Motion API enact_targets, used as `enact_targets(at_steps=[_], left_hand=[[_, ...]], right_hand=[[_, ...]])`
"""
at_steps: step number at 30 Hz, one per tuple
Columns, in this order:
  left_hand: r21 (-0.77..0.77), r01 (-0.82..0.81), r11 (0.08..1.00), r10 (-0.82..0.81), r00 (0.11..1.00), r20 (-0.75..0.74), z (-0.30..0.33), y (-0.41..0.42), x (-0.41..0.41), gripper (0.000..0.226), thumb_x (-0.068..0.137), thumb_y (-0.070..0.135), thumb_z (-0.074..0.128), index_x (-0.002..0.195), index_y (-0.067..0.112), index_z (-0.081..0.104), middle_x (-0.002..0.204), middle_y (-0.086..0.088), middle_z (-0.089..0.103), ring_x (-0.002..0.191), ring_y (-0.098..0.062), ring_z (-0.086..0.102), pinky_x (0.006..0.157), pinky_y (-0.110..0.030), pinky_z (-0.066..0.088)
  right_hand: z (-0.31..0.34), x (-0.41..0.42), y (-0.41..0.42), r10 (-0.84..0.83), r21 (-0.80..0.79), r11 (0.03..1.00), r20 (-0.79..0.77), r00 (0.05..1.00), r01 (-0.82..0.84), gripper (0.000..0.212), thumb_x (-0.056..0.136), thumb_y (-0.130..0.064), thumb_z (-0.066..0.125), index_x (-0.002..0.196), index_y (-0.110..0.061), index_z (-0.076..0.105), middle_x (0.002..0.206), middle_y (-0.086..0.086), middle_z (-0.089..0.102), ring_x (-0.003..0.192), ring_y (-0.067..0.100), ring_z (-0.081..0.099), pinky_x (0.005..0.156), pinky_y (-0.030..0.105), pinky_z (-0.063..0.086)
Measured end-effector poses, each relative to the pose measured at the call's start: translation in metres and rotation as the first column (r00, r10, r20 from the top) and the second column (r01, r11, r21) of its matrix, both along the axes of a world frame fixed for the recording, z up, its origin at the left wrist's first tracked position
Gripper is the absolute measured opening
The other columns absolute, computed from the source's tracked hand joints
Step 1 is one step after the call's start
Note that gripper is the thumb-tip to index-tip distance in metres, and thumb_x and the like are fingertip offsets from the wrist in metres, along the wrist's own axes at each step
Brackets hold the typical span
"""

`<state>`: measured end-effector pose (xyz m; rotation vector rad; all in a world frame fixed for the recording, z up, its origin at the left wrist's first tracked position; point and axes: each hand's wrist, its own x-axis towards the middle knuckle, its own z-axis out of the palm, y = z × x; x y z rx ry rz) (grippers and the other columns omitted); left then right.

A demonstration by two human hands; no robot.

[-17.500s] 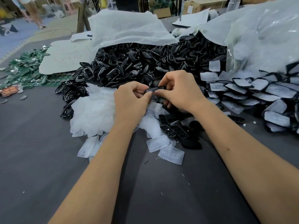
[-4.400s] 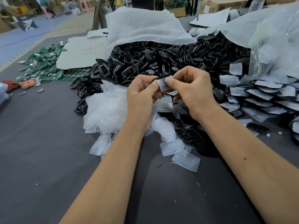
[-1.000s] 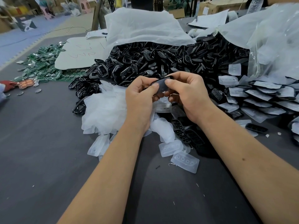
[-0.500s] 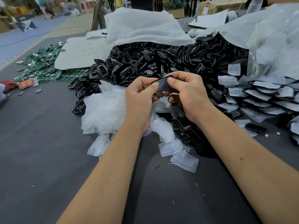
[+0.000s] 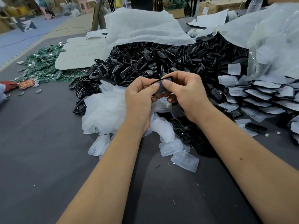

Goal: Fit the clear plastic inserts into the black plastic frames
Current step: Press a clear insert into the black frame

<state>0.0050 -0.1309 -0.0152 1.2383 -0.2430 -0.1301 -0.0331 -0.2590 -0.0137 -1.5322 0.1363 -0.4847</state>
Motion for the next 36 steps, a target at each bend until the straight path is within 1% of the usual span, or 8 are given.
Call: enact_targets(at_steps=[6,13,17,20,25,29,31,36], left_hand=[[0.025,-0.008,1.000,0.008,1.000,-0.005,-0.001,0.000,0.000,0.023,0.094,-0.008,0.063,0.080,0.009,0.067,0.074,-0.006,0.065,0.054,-0.008,0.057,0.055,-0.022,0.046],[0.009,-0.025,1.000,0.025,0.999,-0.022,-0.004,-0.001,0.004,0.021,0.095,-0.007,0.063,0.081,0.008,0.069,0.070,-0.006,0.063,0.054,-0.011,0.051,0.054,-0.022,0.046],[0.050,-0.039,0.998,0.037,0.999,0.041,-0.007,-0.002,0.005,0.015,0.098,-0.004,0.064,0.089,0.006,0.072,0.071,-0.003,0.067,0.054,-0.008,0.056,0.061,-0.026,0.049],[0.082,-0.064,0.995,0.056,0.994,0.095,-0.010,-0.003,0.006,0.015,0.098,0.000,0.066,0.088,0.009,0.073,0.072,0.001,0.068,0.056,-0.008,0.055,0.065,-0.030,0.051],[0.092,-0.094,0.991,0.084,0.991,0.105,-0.012,-0.004,0.007,0.015,0.099,0.003,0.068,0.088,0.011,0.074,0.072,0.003,0.068,0.056,-0.006,0.054,0.067,-0.033,0.052],[0.092,-0.105,0.990,0.097,0.991,0.092,-0.014,-0.004,0.009,0.013,0.100,0.006,0.068,0.090,0.011,0.075,0.075,0.001,0.069,0.058,-0.007,0.055,0.064,-0.028,0.050],[0.102,-0.101,0.990,0.092,0.992,0.091,-0.014,-0.004,0.009,0.012,0.102,0.009,0.066,0.094,0.007,0.075,0.076,-0.002,0.068,0.058,-0.008,0.053,0.062,-0.027,0.051],[0.133,-0.043,0.990,0.029,0.994,0.102,-0.014,-0.004,0.008,0.012,0.102,0.017,0.066,0.101,0.009,0.075,0.082,-0.006,0.073,0.068,-0.019,0.071,0.070,-0.041,0.063]], right_hand=[[0.002,0.001,-0.001,0.020,0.096,0.995,-0.016,1.000,-0.018,0.014,0.098,0.000,0.064,0.091,-0.007,0.075,0.074,0.007,0.071,0.059,0.015,0.068,0.046,0.023,0.048],[-0.003,0.002,-0.001,0.013,0.033,0.999,-0.008,1.000,-0.013,0.013,0.102,-0.005,0.063,0.101,0.004,0.072,0.079,0.014,0.070,0.062,0.014,0.064,0.048,0.024,0.049],[-0.005,0.004,-0.002,-0.006,0.063,0.998,-0.008,1.000,0.007,0.018,0.104,-0.011,0.062,0.100,0.003,0.073,0.079,0.017,0.071,0.059,0.013,0.064,0.049,0.025,0.048],[-0.005,0.004,-0.004,-0.017,0.078,0.997,-0.006,1.000,0.018,0.017,0.103,-0.011,0.063,0.097,0.001,0.073,0.075,0.013,0.071,0.058,0.013,0.065,0.050,0.025,0.048],[-0.005,0.002,-0.002,-0.016,0.086,0.996,-0.004,1.000,0.016,0.013,0.103,-0.008,0.064,0.096,-0.004,0.074,0.074,0.004,0.073,0.060,0.012,0.068,0.052,0.023,0.051],[-0.003,0.002,-0.004,-0.042,0.100,0.994,0.002,0.999,0.042,0.010,0.098,-0.001,0.066,0.104,-0.003,0.074,0.078,0.003,0.068,0.063,0.014,0.066,0.054,0.023,0.052],[-0.003,0.002,-0.004,-0.052,0.091,0.994,0.003,0.999,0.052,0.010,0.097,0.001,0.066,0.102,-0.003,0.074,0.076,0.003,0.068,0.063,0.014,0.065,0.054,0.023,0.052],[-0.004,0.002,-0.004,-0.089,0.080,0.993,-0.005,0.996,0.089,0.013,0.097,0.000,0.066,0.094,-0.010,0.075,0.069,-0.001,0.069,0.062,0.017,0.065,0.054,0.024,0.052]])
